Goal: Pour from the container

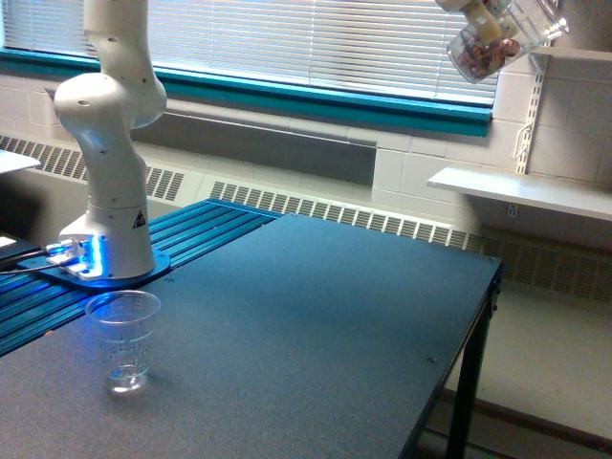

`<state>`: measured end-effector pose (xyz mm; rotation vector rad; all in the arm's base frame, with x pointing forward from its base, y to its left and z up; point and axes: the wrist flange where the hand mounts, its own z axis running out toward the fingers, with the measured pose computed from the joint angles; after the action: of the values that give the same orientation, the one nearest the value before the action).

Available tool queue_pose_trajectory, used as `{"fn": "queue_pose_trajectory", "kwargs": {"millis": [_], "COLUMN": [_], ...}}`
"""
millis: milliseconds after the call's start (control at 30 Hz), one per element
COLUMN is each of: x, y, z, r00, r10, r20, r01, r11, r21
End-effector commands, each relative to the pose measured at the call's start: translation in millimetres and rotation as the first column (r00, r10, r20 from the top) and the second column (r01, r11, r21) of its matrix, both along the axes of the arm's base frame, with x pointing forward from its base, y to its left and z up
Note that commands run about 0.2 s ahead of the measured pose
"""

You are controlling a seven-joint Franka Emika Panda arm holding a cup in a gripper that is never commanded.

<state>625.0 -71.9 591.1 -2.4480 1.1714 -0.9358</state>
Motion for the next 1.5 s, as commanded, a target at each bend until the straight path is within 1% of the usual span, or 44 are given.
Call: {"fn": "queue_pose_trajectory", "kwargs": {"millis": [33, 67, 167, 233, 300, 367, 400, 467, 500, 567, 633, 700, 800, 867, 1067, 1167, 1233, 1333, 1400, 1433, 1500], "x": [-8.5, -11.5, -24.8, -35.9, -48.4, -62.1, -69.4, -85.4, -92.4, -107.6, -123.5, -140.2, -164.4, -180.4, -222.4, -241.1, -253.7, -268.5, -276.7, -280.4, -287.3], "y": [-9.8, -13.3, -23.2, -32.6, -40.7, -52.1, -57.9, -68.1, -73.0, -81.3, -88.9, -93.8, -100.6, -104.8, -112.1, -112.6, -110.9, -110.3, -109.8, -109.7, -108.6], "z": [-58.2, -61.6, -73.5, -81.7, -88.2, -93.6, -95.0, -98.4, -104.4, -114.1, -120.7, -126.9, -132.0, -133.2, -155.0, -164.9, -173.7, -180.3, -182.8, -184.3, -187.2], "r00": [0.988, 0.985, 0.976, 0.966, 0.958, 0.947, 0.943, 0.935, 0.928, 0.916, 0.904, 0.892, 0.875, 0.865, 0.821, 0.802, 0.784, 0.764, 0.748, 0.739, 0.723], "r10": [-0.121, -0.133, -0.149, -0.178, -0.193, -0.226, -0.239, -0.262, -0.274, -0.292, -0.313, -0.323, -0.348, -0.369, -0.417, -0.439, -0.449, -0.469, -0.482, -0.489, -0.499], "r20": [-0.097, -0.106, -0.156, -0.186, -0.213, -0.228, -0.230, -0.240, -0.252, -0.274, -0.290, -0.315, -0.336, -0.340, -0.389, -0.406, -0.430, -0.442, -0.456, -0.463, -0.478], "r01": [0.135, 0.149, 0.169, 0.205, 0.221, 0.260, 0.273, 0.296, 0.309, 0.326, 0.348, 0.353, 0.379, 0.405, 0.463, 0.493, 0.508, 0.539, 0.558, 0.570, 0.584], "r11": [0.979, 0.976, 0.978, 0.969, 0.968, 0.956, 0.953, 0.948, 0.944, 0.941, 0.934, 0.935, 0.925, 0.913, 0.886, 0.869, 0.861, 0.841, 0.829, 0.821, 0.811], "r21": [0.155, 0.161, 0.123, 0.141, 0.116, 0.133, 0.129, 0.117, 0.112, 0.087, 0.077, 0.041, 0.028, 0.040, 0.027, 0.034, 0.029, 0.039, 0.039, 0.043, 0.036]}}
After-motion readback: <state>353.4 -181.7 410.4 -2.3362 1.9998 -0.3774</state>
